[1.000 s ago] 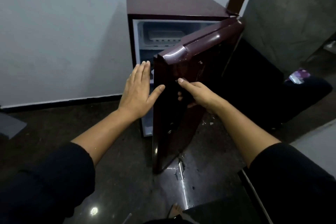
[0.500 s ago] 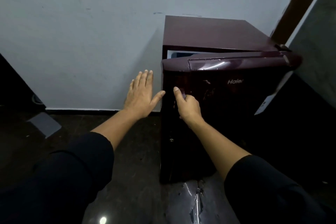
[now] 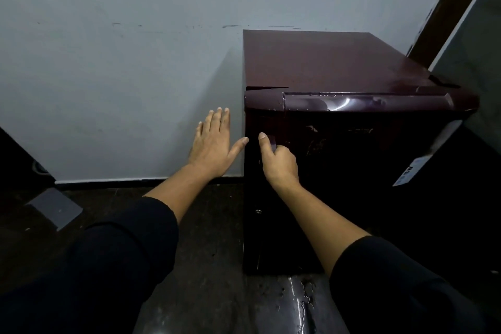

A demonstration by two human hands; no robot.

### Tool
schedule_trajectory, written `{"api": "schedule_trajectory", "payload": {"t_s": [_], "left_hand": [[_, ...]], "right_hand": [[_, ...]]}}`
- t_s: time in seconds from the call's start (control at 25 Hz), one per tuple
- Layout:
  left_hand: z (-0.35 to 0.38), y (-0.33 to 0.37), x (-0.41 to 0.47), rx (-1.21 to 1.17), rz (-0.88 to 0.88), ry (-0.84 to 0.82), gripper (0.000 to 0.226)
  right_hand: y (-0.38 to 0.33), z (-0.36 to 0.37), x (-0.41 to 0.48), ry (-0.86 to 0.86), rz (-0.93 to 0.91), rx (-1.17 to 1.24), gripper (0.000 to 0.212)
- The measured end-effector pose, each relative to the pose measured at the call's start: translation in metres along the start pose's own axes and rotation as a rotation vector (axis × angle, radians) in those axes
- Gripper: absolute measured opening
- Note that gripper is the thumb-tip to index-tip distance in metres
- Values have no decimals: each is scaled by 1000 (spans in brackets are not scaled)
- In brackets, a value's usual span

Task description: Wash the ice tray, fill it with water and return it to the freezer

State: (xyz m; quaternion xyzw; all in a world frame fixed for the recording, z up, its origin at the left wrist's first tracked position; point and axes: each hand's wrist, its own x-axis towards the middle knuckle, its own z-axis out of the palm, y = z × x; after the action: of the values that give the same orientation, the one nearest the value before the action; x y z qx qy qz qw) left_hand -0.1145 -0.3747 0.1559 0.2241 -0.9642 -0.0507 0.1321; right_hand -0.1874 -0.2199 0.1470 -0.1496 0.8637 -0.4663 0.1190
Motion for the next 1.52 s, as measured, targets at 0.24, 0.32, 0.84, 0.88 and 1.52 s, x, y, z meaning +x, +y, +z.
{"api": "schedule_trajectory", "payload": {"t_s": [0.24,0.32,0.84,0.88,1.52], "left_hand": [[13,-13,24,-53,68,-15,91],[4,-14,24,-72,109,14,91],[-43,50,101,-213,205,151,65],[-40,51,101,-219,199,177,67],[-28,61,37,-17,239,276,78]], "right_hand": [[-9,-6,-1,-40,40,-133,69],[-22,-23,-3,-17,-61,-480,68],[-66,-86,104,287,-597,-804,56],[-66,-85,103,301,-601,-810,56],[-24,-75,38,378,-566,-778,66]]}}
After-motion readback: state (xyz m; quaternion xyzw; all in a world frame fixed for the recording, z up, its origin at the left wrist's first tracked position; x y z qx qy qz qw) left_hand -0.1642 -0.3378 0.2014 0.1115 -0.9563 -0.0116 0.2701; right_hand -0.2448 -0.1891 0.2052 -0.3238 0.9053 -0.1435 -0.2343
